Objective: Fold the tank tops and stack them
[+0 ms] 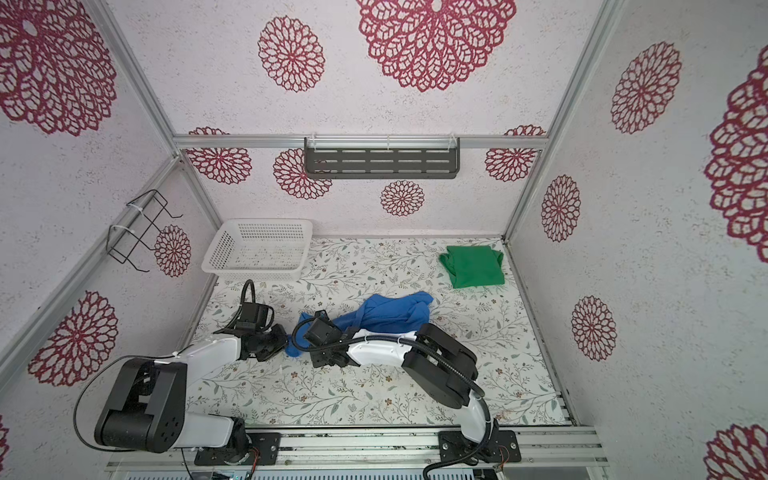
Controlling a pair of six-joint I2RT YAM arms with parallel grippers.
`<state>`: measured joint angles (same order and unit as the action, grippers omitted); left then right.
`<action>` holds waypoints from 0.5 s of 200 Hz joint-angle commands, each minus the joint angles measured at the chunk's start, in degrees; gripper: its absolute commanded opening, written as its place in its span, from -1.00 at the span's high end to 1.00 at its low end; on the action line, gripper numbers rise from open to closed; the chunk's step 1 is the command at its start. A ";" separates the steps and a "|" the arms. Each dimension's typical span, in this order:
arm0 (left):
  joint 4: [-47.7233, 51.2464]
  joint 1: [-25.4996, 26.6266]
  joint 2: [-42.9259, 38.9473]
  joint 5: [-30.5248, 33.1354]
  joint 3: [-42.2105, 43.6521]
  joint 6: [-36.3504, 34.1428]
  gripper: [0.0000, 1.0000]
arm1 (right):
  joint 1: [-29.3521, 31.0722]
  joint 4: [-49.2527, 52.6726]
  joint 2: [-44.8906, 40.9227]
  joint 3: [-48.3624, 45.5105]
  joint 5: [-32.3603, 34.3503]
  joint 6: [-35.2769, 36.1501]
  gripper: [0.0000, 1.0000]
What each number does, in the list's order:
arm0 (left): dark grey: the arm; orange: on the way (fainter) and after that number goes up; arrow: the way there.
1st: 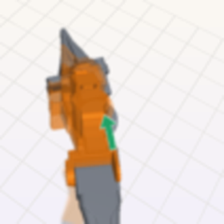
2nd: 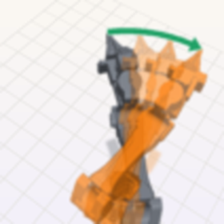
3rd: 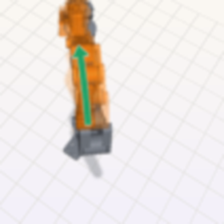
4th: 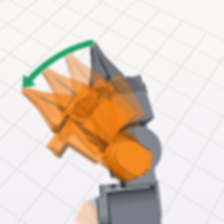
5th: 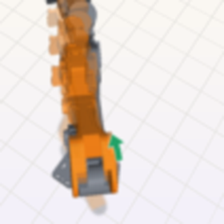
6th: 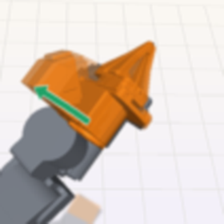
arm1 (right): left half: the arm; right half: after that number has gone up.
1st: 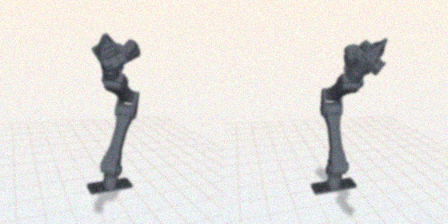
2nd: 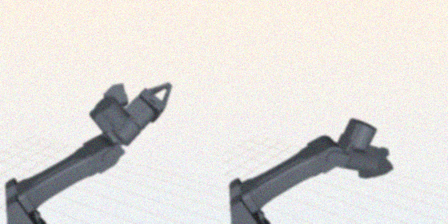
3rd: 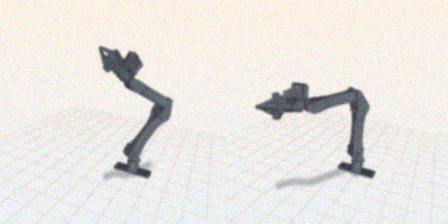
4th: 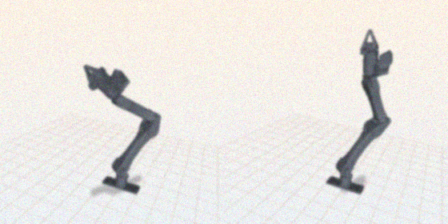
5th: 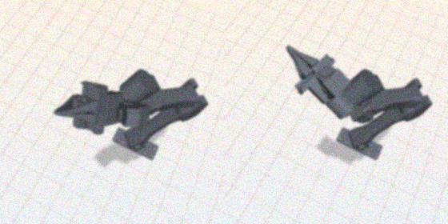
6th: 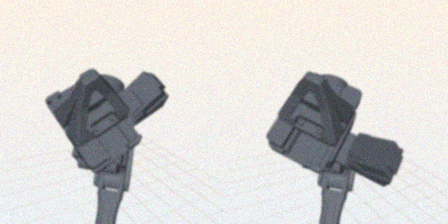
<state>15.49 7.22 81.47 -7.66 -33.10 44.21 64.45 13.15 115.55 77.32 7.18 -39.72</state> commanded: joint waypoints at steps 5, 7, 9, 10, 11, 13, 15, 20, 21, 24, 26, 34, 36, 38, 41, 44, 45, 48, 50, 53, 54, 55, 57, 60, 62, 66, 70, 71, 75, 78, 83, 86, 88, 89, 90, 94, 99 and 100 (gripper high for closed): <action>3.19 0.25 -1.49 2.57 -0.52 -0.67 1.00 | 0.15 4.51 2.23 2.69 4.41 2.30 0.18; 3.40 0.25 -1.67 2.74 -0.66 -0.67 1.00 | 0.15 4.67 2.36 2.78 4.68 2.40 0.19; 3.58 0.23 -1.86 2.87 -0.72 -0.71 1.00 | 0.15 4.82 2.50 2.82 5.04 2.49 0.20; 3.72 0.24 -1.94 2.98 -0.77 -0.80 1.00 | 0.15 4.89 2.54 2.87 5.21 2.52 0.20; 3.83 0.24 -2.07 3.04 -0.84 -0.84 1.00 | 0.11 4.97 2.60 2.90 5.34 2.58 0.21; 4.11 0.25 -2.27 3.23 -1.00 -0.87 1.00 | 0.08 5.14 2.72 2.92 5.66 2.66 0.22; 4.29 0.20 -2.48 3.43 -1.13 -0.94 1.00 | 0.07 5.24 2.85 2.92 5.96 2.71 0.24; 4.75 0.24 -2.96 3.75 -1.41 -0.97 1.00 | -0.08 5.47 2.99 3.00 6.66 2.92 0.29; 4.83 0.24 -3.06 3.77 -1.47 -1.01 1.00 | -0.10 5.52 3.01 3.00 6.73 2.95 0.30; 5.08 0.24 -3.46 3.93 -1.60 -1.05 1.00 | -0.23 5.57 3.02 2.94 7.13 3.06 0.35; 5.23 0.24 -3.67 4.05 -1.72 -1.07 1.00 | -0.27 5.57 2.97 2.86 7.25 3.16 0.40; 5.96 0.25 -4.64 4.34 -2.12 -1.11 1.00 | -0.66 5.51 2.65 2.50 8.03 3.33 0.58; 6.14 0.25 -4.89 4.39 -2.24 -1.13 1.00 | -0.71 5.45 2.49 2.34 8.20 3.40 0.63; 6.38 0.25 -5.15 4.45 -2.37 -1.14 1.00 | -0.83 5.41 2.38 2.16 8.38 3.42 0.68; 6.70 0.25 -5.56 4.74 -2.60 -1.17 1.00 | -1.01 5.28 2.14 1.92 8.50 3.46 0.75; 7.13 0.25 -5.98 4.90 -2.80 -1.22 1.00 | -1.20 5.27 1.92 1.65 8.70 3.55 0.84; 7.25 0.25 -6.15 4.96 -2.82 -1.27 1.00 | -1.27 5.25 1.77 1.58 8.76 3.58 0.86; 7.68 0.25 -6.56 5.12 -3.11 -1.27 1.00 | -1.56 5.27 1.44 1.40 8.81 3.62 0.93; 7.99 0.25 -6.87 5.22 -3.28 -1.30 1.00 | -1.70 5.30 1.24 1.14 8.99 3.69 0.97; 8.51 0.25 -7.27 5.49 -3.59 -1.46 1.00 | -1.91 5.42 0.81 0.87 9.06 3.69 1.00; 8.69 0.25 -7.46 5.56 -3.70 -1.52 1.00 | -1.98 5.45 0.64 0.75 9.11 3.73 1.00; 8.86 0.25 -7.59 5.60 -3.80 -1.55 1.00 | -2.05 5.47 0.51 0.65 9.14 3.76 1.00; 9.21 0.25 -7.87 5.78 -3.98 -1.64 1.00 | -2.22 5.50 0.19 0.38 9.27 3.77 1.00; 9.74 0.25 -8.39 6.11 -4.29 -1.71 1.00 | -2.48 5.47 -0.44 -0.05 9.41 3.90 1.00; 10.16 0.25 -8.77 6.28 -4.50 -1.79 1.00 | -2.66 5.46 -0.88 -0.48 9.49 4.01 1.00; 10.99 0.25 -9.41 6.76 -4.94 -1.98 1.00 | -3.00 5.43 -1.91 -1.35 9.73 4.17 1.00; 11.88 0.25 -10.10 7.15 -5.51 -2.21 1.00 | -3.44 5.49 -3.07 -2.27 9.85 4.30 1.00; 12.13 0.25 -10.24 7.27 -5.63 -2.24 1.00 | -3.53 5.49 -3.41 -2.58 9.90 4.26 1.00; 13.00 0.25 -10.94 7.67 -6.19 -2.59 1.00 | -3.84 5.49 -4.67 -3.56 10.05 4.43 1.00; 13.73 0.25 -11.34 7.83 -6.59 -2.88 1.00 | -4.22 5.49 -5.86 -4.37 10.09 4.62 1.00; 14.77 0.25 -12.06 8.43 -7.35 -3.40 1.00 | -4.80 5.55 -7.79 -5.56 10.22 4.89 1.00; 15.33 0.23 -12.65 8.89 -7.81 -3.72 1.00 | -5.16 5.64 -9.05 -6.52 10.29 5.01 1.00; 15.69 0.24 -12.94 9.15 -8.20 -3.92 1.00 | -5.33 5.81 -9.86 -7.04 10.30 5.23 1.00; 15.92 0.24 -13.06 9.29 -8.33 -4.02 1.00 | -5.53 5.87 -10.06 -7.29 10.31 5.25 1.00; 16.08 0.25 -13.21 9.44 -8.49 -4.12 1.00 | -5.68 5.94 -10.55 -7.50 10.31 5.31 1.00; 16.72 0.16 -13.74 9.96 -9.10 -4.51 1.00 | -6.27 6.29 -12.22 -8.39 10.24 5.63 1.00; 17.48 0.16 -14.30 10.74 -9.96 -5.08 1.00 | -7.01 6.90 -14.26 -9.36 10.14 6.14 1.00; 17.61 0.16 -14.44 10.83 -10.18 -5.18 1.00 | -7.16 7.03 -14.67 -9.50 10.14 6.28 1.00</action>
<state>27.59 7.25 70.30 -1.72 -39.68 41.93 60.84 15.86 111.18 71.35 13.98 -35.75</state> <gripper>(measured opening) 0.054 0.051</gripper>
